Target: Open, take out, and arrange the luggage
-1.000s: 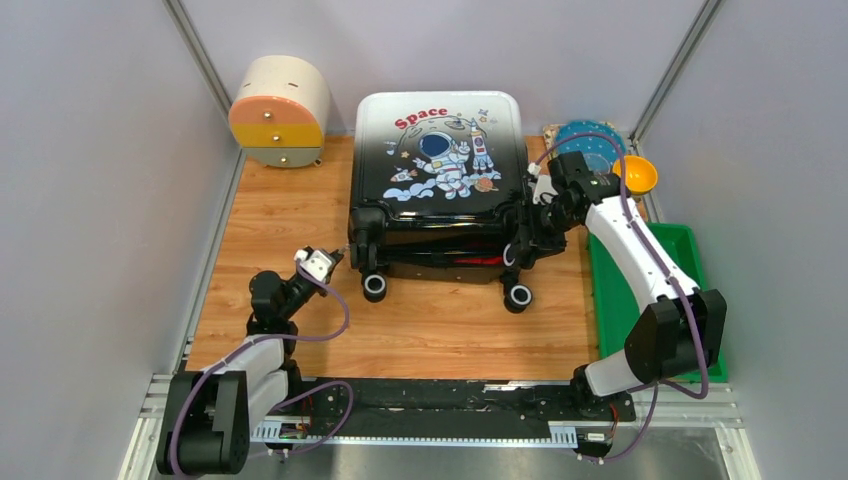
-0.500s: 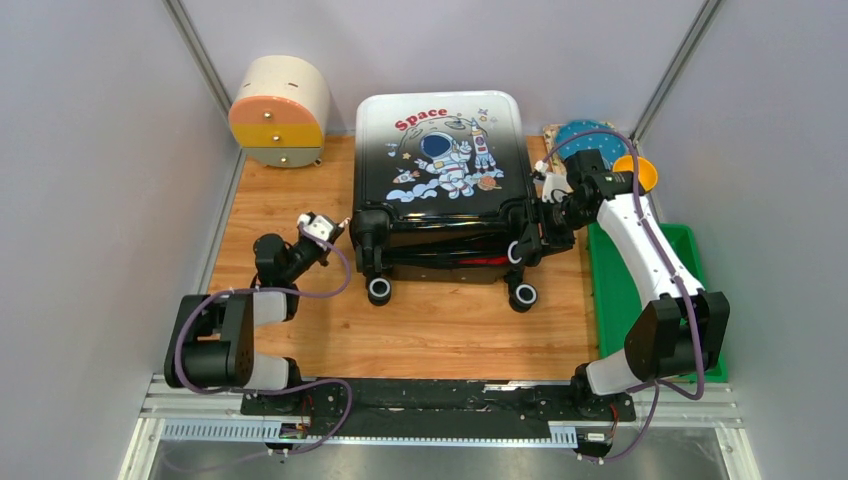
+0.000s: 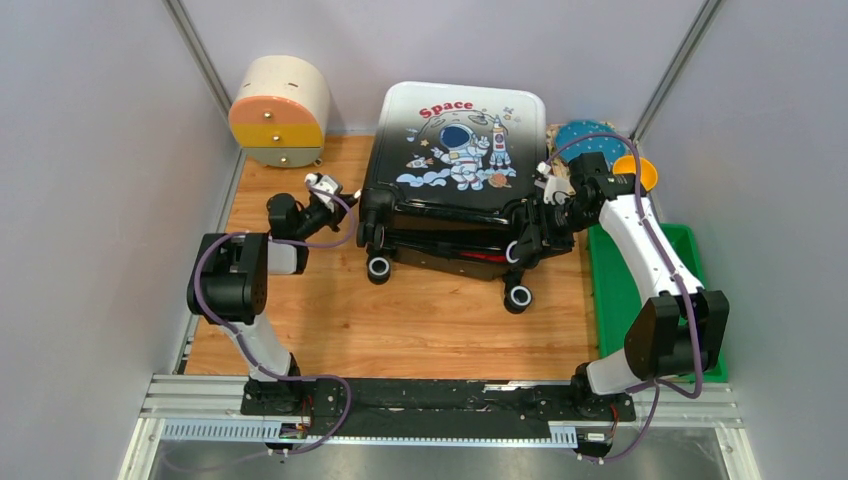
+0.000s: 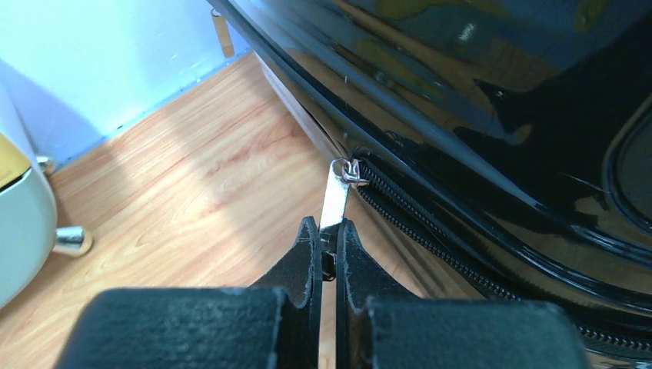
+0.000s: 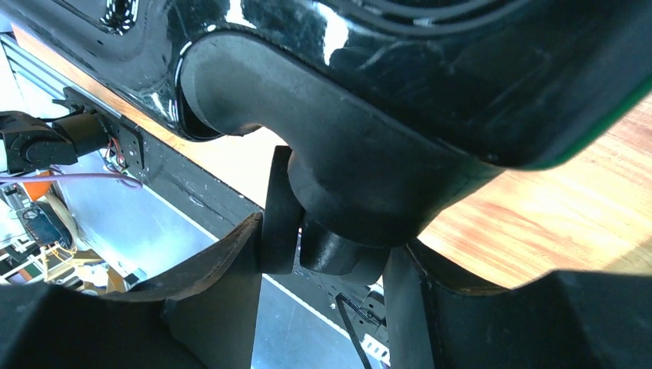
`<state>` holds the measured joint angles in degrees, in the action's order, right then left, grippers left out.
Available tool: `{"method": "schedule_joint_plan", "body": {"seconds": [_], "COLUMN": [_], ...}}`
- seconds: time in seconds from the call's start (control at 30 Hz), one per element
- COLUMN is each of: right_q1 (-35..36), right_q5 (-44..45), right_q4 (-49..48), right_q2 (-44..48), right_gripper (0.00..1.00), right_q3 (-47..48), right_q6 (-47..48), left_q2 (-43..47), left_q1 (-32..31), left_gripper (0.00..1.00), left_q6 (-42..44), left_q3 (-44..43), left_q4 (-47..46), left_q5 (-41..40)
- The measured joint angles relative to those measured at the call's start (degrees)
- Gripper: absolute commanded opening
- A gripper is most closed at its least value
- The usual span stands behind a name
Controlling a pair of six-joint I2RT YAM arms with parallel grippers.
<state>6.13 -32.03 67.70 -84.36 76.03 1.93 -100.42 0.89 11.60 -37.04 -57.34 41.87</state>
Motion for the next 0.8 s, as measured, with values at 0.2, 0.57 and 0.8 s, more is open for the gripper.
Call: {"method": "schedule_joint_plan", "body": {"seconds": [0.2, 0.57, 0.8], "right_q1": [-0.9, -2.3, -1.2], "right_q5": [-2.5, -4.0, -5.6], "right_q4": [0.4, 3.6, 3.9], "right_q2": [-1.1, -2.6, -0.7], "right_gripper": [0.43, 0.64, 0.28], "right_q3": [0.3, 2.8, 0.9], "right_q6": [-0.2, 4.0, 7.0], "left_q2": [-2.1, 15.2, 26.8], "left_q1": [-0.4, 7.4, 8.9], "left_gripper": [0.39, 0.78, 0.79], "left_q6": [-2.4, -5.2, -6.3], "left_q3": [-2.5, -2.5, -4.7], "left_q4": [-0.1, 17.6, 42.1], "left_q5": [0.9, -4.3, -7.0]}}
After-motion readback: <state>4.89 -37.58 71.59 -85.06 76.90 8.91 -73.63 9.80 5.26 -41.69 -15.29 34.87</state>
